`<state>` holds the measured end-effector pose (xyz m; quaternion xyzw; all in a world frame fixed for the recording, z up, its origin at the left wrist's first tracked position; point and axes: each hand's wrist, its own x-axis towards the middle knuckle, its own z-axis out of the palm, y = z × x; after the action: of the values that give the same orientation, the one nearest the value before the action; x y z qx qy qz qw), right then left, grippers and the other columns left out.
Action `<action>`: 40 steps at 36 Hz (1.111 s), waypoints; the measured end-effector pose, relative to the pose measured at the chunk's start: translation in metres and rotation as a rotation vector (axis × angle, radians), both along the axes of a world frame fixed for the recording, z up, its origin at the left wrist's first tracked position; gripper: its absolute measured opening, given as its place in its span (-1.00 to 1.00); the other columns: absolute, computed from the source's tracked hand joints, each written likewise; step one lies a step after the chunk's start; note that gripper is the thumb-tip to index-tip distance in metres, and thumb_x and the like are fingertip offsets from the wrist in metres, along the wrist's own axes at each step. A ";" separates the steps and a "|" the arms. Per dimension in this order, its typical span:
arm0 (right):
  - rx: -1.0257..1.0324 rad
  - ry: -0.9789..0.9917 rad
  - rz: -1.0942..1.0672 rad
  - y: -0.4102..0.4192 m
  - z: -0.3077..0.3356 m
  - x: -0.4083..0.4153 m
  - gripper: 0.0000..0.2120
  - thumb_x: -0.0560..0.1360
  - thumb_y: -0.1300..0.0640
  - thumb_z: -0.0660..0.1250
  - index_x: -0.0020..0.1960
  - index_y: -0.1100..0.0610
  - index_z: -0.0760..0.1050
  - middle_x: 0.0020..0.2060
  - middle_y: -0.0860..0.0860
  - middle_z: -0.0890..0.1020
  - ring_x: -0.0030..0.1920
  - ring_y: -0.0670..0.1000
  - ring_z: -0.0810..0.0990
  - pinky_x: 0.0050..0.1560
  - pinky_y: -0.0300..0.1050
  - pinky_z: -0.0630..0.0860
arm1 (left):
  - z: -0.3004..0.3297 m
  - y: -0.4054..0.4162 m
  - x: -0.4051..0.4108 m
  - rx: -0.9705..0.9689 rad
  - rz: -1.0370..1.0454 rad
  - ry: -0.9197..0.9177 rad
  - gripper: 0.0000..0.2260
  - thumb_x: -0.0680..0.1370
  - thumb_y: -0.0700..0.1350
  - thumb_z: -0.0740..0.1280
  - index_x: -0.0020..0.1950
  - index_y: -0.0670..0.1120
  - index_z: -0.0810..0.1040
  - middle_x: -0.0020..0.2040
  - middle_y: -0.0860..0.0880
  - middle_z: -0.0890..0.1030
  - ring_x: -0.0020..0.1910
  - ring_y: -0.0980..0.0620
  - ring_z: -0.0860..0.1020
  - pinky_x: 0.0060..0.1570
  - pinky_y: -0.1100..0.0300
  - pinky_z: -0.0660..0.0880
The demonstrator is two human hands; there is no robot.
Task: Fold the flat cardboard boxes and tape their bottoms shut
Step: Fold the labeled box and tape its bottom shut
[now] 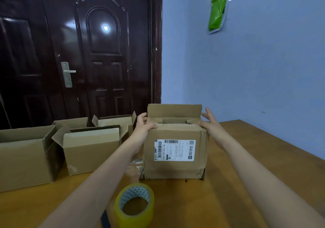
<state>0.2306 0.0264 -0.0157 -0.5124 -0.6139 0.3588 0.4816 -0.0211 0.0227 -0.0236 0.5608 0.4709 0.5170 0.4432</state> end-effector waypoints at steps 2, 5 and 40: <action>0.001 -0.020 0.053 0.000 0.003 -0.002 -0.38 0.58 0.15 0.21 0.53 -0.12 0.00 0.43 -0.15 0.26 0.18 -0.16 0.42 0.07 -0.27 0.37 | 0.002 0.002 -0.003 -0.013 0.002 0.045 -0.39 0.55 -0.18 0.27 0.52 -0.02 0.07 0.35 0.02 0.31 0.14 0.04 0.43 -0.09 0.22 0.40; -0.001 -0.010 0.092 0.002 0.004 -0.008 -0.41 0.57 0.18 0.21 0.50 -0.16 0.09 0.34 -0.15 0.37 0.16 -0.23 0.45 0.01 -0.32 0.39 | 0.005 0.006 -0.011 -0.044 0.014 0.086 -0.34 0.54 -0.15 0.29 0.55 0.00 0.02 0.39 0.02 0.29 0.19 -0.01 0.41 0.01 0.14 0.39; -0.019 -0.197 -0.247 0.018 -0.038 0.015 -0.91 0.53 0.21 0.20 0.02 0.16 0.42 -0.03 0.02 0.53 0.02 0.07 0.49 -0.04 -0.07 0.37 | -0.027 0.014 0.022 0.037 -0.088 0.435 -0.81 0.49 -0.02 0.40 0.03 0.15 0.44 0.23 -0.01 0.27 0.28 -0.07 0.28 0.35 -0.02 0.28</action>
<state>0.2457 0.0443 -0.0540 -0.6213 -0.5871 0.2505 0.4545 0.0013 0.0367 -0.0508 0.6872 0.5208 0.3725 0.3431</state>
